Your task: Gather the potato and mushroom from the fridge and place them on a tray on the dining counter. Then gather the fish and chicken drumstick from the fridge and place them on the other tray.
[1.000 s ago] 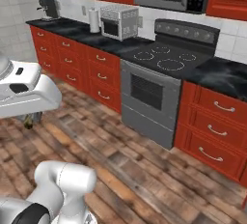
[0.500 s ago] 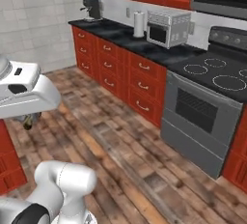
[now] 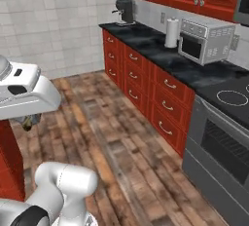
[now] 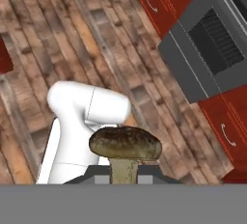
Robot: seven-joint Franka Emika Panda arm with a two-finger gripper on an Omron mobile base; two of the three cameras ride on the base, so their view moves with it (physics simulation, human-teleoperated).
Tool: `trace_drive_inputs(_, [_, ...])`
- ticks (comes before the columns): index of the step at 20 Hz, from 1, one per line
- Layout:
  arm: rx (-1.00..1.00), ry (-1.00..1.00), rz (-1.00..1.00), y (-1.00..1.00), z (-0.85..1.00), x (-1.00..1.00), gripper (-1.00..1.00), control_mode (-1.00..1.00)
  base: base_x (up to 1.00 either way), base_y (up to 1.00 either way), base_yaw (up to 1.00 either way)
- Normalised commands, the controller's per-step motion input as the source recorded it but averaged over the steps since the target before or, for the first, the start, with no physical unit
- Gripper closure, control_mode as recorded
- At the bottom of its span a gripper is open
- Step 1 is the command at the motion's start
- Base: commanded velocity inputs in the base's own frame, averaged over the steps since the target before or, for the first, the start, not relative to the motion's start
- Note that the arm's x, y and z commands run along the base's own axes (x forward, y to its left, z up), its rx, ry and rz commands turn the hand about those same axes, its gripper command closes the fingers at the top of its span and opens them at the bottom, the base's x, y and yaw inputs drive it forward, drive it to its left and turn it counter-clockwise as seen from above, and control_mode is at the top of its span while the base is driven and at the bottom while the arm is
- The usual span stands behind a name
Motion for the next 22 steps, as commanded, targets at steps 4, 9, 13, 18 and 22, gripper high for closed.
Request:
trace_drive_inputs(4, [0.0, 0.0, 0.0, 0.0, 0.0, 0.0, 1.0, 1.0, 1.0, -0.17, 0.45])
trace_drive_inputs(9, [0.0, 0.0, 0.0, 0.0, 0.0, 0.0, 1.0, 1.0, 1.0, -0.14, 0.49])
trace_drive_inputs(13, [0.0, 0.0, 0.0, 0.0, 0.0, 0.0, 1.0, 1.0, 0.95, -0.18, 0.5])
trace_drive_inputs(18, [0.0, 0.0, 0.0, 0.0, 0.0, 0.0, 1.0, 1.0, 0.89, -0.27, 0.48])
trace_drive_inputs(22, [0.0, 0.0, 0.0, 0.0, 0.0, 0.0, 1.0, 1.0, 0.91, -0.29, 0.47])
